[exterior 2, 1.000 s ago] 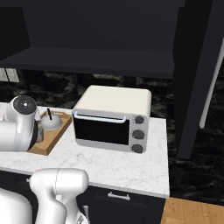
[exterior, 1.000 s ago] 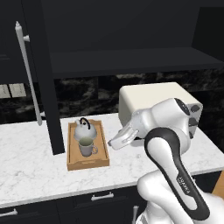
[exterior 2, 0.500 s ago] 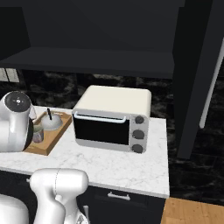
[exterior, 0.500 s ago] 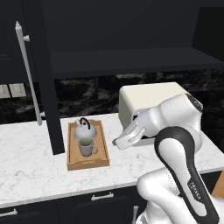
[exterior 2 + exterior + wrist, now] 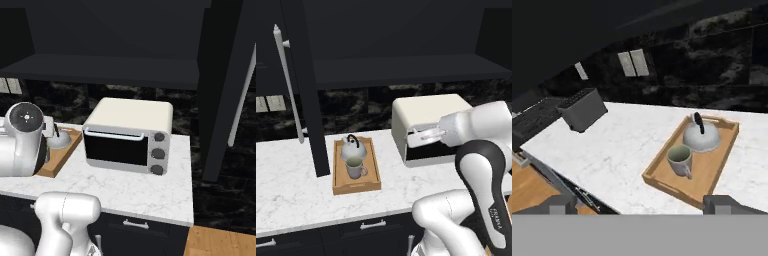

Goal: Pick the kettle from the counter and place it on the tray. Then pick the mug from the cabinet and place it on the tray. Then close the cabinet doors.

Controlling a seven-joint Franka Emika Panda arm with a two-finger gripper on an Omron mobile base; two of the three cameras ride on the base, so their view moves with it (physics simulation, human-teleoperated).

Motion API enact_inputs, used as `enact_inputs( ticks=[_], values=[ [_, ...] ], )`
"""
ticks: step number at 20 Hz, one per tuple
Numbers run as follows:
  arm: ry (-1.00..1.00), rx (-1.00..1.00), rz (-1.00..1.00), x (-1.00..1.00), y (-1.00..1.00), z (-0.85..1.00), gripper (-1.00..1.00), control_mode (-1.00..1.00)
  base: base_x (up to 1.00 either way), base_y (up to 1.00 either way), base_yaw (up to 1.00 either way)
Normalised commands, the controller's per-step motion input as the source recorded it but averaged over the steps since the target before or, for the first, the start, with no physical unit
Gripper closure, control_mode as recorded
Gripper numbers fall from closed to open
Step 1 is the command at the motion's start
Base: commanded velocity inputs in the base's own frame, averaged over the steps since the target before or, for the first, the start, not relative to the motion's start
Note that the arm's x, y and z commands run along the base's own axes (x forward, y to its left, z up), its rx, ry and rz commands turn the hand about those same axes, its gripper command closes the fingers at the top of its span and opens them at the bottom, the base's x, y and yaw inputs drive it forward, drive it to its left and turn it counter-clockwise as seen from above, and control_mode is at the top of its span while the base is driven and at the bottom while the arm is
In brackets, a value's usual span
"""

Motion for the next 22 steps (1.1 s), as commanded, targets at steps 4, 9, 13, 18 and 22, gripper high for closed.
enact_inputs(
  ticks=[4,9,13,18,22],
  values=[
    [-0.01,0.43,-0.60,-0.02,-0.37,0.26,-1.00,-1.00,0.00,0.00,0.00],
    [0.00,0.32,-0.69,-0.01,-0.40,0.18,-1.00,-1.00,0.00,0.00,0.00],
    [0.00,0.29,-0.65,-0.02,-0.48,0.07,-1.00,-1.00,0.00,0.00,0.00],
    [-0.02,0.36,-0.53,-0.07,-0.48,0.05,-1.00,-1.00,0.00,0.00,0.00],
    [0.00,0.37,-0.36,-0.17,-0.66,0.03,-1.00,-1.00,0.00,0.00,0.00]
  ],
)
